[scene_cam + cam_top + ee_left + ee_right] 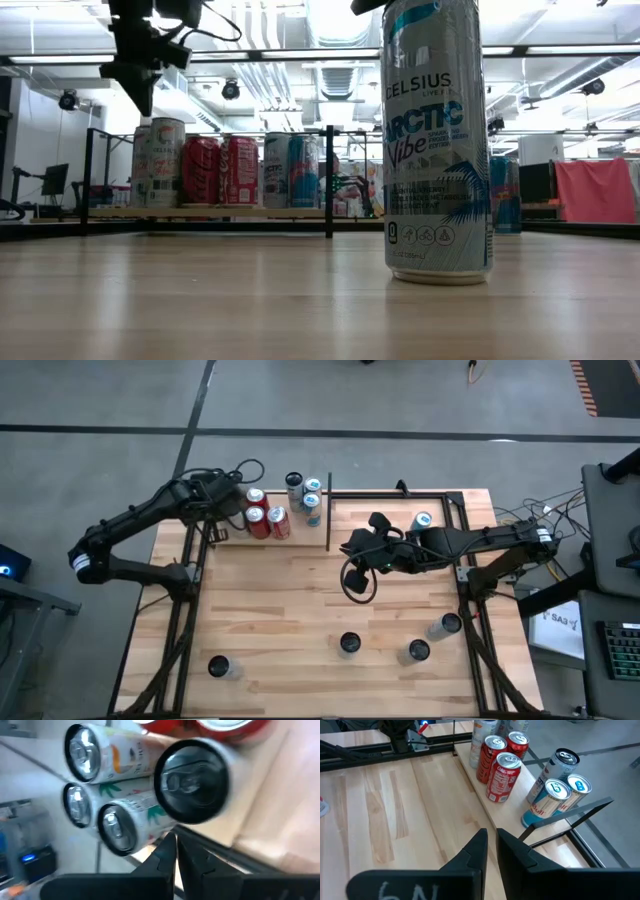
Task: Place canned beverage on shelf
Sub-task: Put the top white and yellow soda can on the shelf aligned with the other white and yellow soda can
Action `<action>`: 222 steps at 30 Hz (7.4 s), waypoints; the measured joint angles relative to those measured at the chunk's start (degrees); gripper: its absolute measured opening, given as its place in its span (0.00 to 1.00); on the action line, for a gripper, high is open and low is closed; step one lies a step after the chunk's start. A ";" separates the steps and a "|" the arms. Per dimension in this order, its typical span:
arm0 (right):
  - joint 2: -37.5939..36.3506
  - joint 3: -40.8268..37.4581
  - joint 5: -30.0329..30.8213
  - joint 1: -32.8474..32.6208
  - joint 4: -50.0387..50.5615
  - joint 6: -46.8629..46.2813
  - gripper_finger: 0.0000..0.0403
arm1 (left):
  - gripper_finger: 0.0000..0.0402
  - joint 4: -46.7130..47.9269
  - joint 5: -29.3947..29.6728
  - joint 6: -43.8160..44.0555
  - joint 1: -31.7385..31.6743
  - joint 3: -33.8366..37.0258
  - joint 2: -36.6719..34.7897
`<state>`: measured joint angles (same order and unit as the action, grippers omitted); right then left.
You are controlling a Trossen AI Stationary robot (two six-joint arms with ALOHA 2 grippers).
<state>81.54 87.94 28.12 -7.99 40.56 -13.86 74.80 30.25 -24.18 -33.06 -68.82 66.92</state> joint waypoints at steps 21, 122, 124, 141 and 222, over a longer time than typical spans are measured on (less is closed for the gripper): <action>0.00 0.00 0.00 0.00 0.02 0.60 0.07 | 0.00 -3.10 -15.91 2.41 -0.02 1.61 -2.64; 0.00 -2.28 0.00 0.00 -0.04 1.92 0.07 | 0.00 -10.78 -11.57 0.94 -6.43 -1.39 3.37; 0.00 -2.29 0.00 0.00 -0.02 1.94 0.07 | 0.00 -9.71 -11.57 0.90 -6.43 -2.21 2.73; 0.00 -3.43 0.00 0.00 -0.05 2.09 0.07 | 0.00 -4.61 -18.72 -0.46 -6.43 -1.51 3.31; 0.00 -3.67 0.02 0.02 -0.11 4.01 0.07 | 0.00 -10.92 -9.98 -3.63 -7.72 -2.38 5.37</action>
<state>81.54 84.27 28.14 -7.97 40.45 -9.85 63.88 20.27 -27.81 -40.77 -71.20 72.29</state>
